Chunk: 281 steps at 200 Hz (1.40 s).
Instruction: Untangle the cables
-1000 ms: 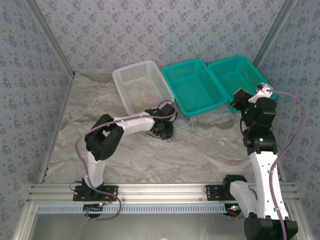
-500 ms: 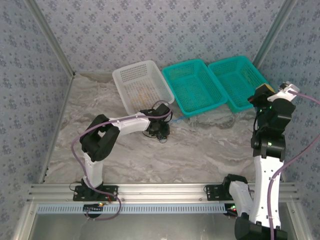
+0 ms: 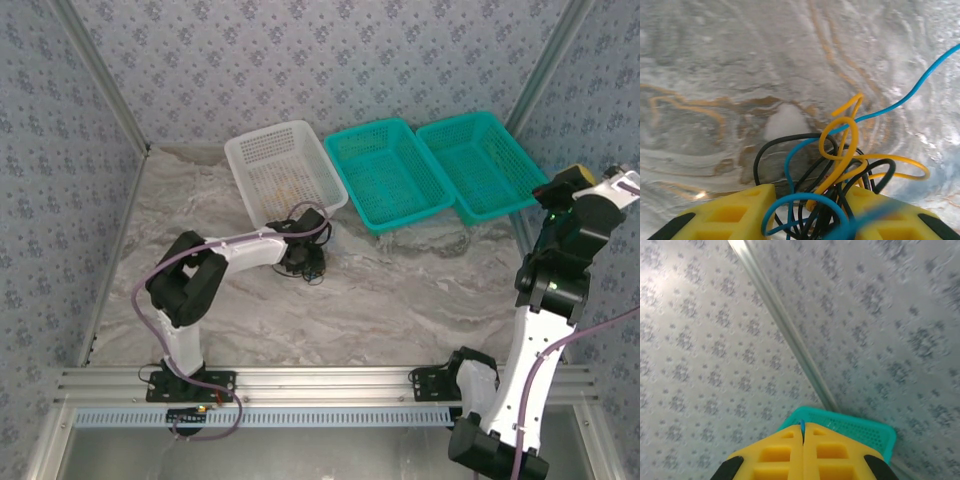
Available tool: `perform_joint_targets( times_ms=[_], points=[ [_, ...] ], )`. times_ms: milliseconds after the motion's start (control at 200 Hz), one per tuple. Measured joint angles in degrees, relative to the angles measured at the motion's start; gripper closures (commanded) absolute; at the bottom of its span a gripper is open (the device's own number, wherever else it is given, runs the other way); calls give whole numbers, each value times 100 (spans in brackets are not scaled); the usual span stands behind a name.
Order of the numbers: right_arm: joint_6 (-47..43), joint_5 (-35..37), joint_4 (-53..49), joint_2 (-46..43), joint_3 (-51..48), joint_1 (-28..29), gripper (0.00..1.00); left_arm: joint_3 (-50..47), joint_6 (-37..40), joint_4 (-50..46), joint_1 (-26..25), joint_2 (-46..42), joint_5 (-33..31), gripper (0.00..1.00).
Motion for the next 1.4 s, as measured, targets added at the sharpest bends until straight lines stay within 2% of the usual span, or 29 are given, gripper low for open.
perform_joint_targets(
  times_ms=[245, 390, 505, 650, 884, 1144, 1404],
  points=[
    [24, -376, 2, 177, 66, -247, 100, -149, -24, 46, 39, -114, -31, 60],
    [46, -1139, 57, 374, 74, -225, 100, -151, 205, 234, -2, -114, 140, 53],
    [44, -1613, 61, 544, 214, -72, 100, -140, 442, 404, -153, -114, 262, 41],
    [-26, -2090, 133, 614, 295, 330, 100, -98, 839, 616, -433, -157, 413, 17],
    [-352, -2282, 332, 1049, 476, 1303, 100, -345, 1279, 1408, -625, -721, 734, 1],
    [-769, -2234, 396, 2140, 1080, 2184, 100, -881, 1377, 2129, -614, -1049, 909, 0],
    [-1217, -2024, 470, 3432, 1930, 2662, 100, -1062, 1349, 2312, -610, -1082, 754, 1]
  ],
)
